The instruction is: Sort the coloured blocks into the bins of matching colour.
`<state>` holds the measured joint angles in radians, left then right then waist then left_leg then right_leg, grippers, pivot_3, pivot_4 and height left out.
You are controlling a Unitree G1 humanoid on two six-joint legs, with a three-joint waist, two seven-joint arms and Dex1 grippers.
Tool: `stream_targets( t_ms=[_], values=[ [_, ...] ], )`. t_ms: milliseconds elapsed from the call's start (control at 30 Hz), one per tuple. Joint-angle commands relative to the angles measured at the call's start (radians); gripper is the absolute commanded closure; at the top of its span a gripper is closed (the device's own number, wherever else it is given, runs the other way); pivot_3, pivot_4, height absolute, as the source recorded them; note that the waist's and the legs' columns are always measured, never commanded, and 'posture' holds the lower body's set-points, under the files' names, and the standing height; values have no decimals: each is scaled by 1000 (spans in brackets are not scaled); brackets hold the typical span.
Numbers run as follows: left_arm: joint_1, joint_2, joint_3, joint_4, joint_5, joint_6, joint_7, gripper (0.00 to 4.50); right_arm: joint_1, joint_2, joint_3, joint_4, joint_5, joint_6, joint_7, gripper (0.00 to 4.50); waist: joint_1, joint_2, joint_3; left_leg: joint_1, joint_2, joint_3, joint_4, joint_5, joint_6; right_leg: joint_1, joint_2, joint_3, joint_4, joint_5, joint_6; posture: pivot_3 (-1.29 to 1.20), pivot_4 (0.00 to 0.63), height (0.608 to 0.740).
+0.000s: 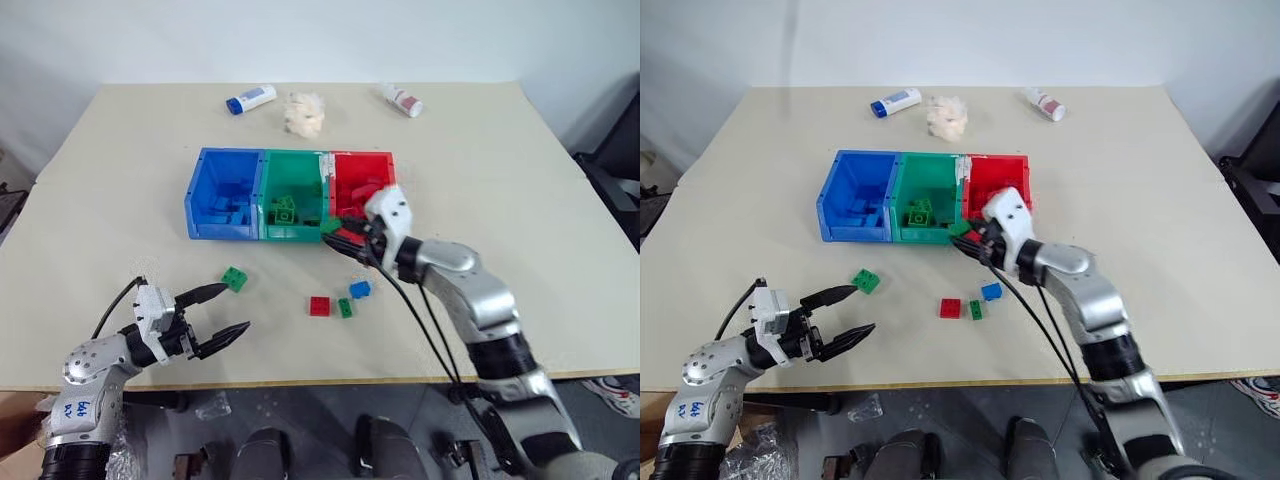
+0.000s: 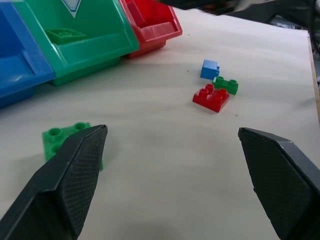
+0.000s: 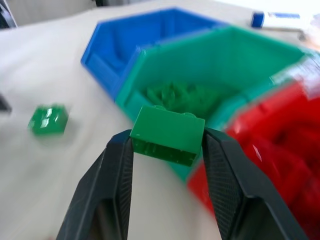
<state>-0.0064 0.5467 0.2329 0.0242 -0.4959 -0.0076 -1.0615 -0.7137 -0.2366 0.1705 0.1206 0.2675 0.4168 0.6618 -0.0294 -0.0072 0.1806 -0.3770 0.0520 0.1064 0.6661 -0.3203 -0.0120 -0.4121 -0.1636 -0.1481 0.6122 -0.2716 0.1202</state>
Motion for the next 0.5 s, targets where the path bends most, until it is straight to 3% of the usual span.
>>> stream_targets(
  t_ms=[33,167,267,500],
  values=[
    [21,-6,12,-53,-9,-12,20,0,-119,87,-8,177,-45,-140,-43,2520,-3,0,0,0,0,0,0,0,0,0,0,0,0,0,0,0,150,740],
    [46,-7,16,-82,-11,-10,39,0,-205,155,-18,365,-91,-278,-64,1197,-13,0,0,0,0,2,-1,0,0,-1,0,1,0,0,0,0,150,740],
    [56,-2,23,-95,-15,-5,45,0,-175,146,-19,337,-85,-291,-24,164,-7,0,0,0,0,1,-2,0,0,-1,0,1,-1,0,0,0,150,740],
    [9,15,13,-47,-13,-8,26,0,88,-47,-2,-53,30,-164,227,14,2,0,0,-1,0,1,-1,-2,1,-1,0,1,-3,0,1,0,150,740]
  ],
)
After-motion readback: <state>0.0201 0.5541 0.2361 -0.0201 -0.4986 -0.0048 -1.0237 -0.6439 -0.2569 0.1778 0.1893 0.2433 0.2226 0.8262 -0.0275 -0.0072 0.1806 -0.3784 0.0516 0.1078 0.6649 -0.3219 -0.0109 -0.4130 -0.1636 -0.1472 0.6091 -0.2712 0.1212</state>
